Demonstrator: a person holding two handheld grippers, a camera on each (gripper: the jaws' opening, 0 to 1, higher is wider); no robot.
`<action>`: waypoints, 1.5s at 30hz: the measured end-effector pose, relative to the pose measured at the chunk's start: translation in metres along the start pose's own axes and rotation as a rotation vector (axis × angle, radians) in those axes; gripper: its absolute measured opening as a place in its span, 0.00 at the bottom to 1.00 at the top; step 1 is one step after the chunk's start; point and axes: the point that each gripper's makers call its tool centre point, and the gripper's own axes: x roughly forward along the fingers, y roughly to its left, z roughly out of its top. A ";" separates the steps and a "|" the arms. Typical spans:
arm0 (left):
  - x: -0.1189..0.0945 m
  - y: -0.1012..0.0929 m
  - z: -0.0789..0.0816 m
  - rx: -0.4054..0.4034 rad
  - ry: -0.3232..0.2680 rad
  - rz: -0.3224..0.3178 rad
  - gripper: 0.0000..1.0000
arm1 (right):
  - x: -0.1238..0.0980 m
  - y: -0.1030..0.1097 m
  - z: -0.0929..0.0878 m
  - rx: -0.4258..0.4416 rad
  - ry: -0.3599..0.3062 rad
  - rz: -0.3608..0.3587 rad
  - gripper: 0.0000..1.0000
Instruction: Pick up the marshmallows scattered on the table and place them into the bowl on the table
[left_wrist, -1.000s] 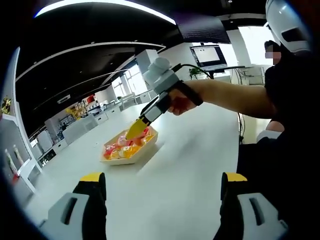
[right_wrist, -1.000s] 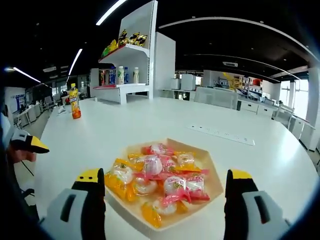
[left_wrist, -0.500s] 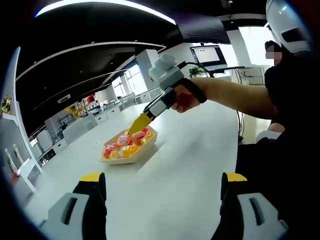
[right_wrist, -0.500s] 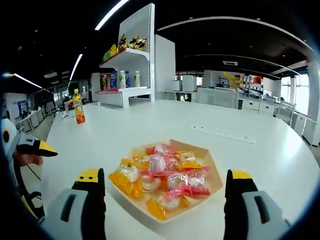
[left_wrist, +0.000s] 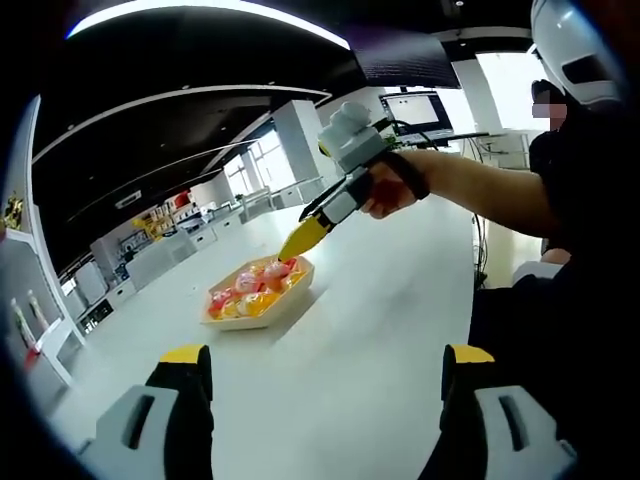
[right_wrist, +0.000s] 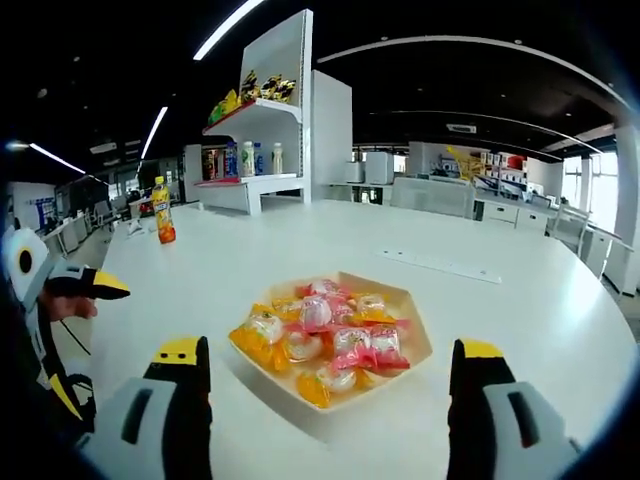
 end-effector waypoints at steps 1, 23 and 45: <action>0.000 0.000 0.000 -0.001 0.000 0.001 0.94 | -0.002 -0.002 0.000 0.001 -0.001 -0.002 0.96; -0.003 -0.004 -0.001 0.006 0.001 0.001 0.94 | -0.034 -0.008 -0.003 -0.008 -0.011 -0.015 0.96; -0.005 0.005 0.003 0.006 -0.005 0.017 0.94 | -0.062 -0.007 -0.008 -0.016 -0.007 -0.015 0.96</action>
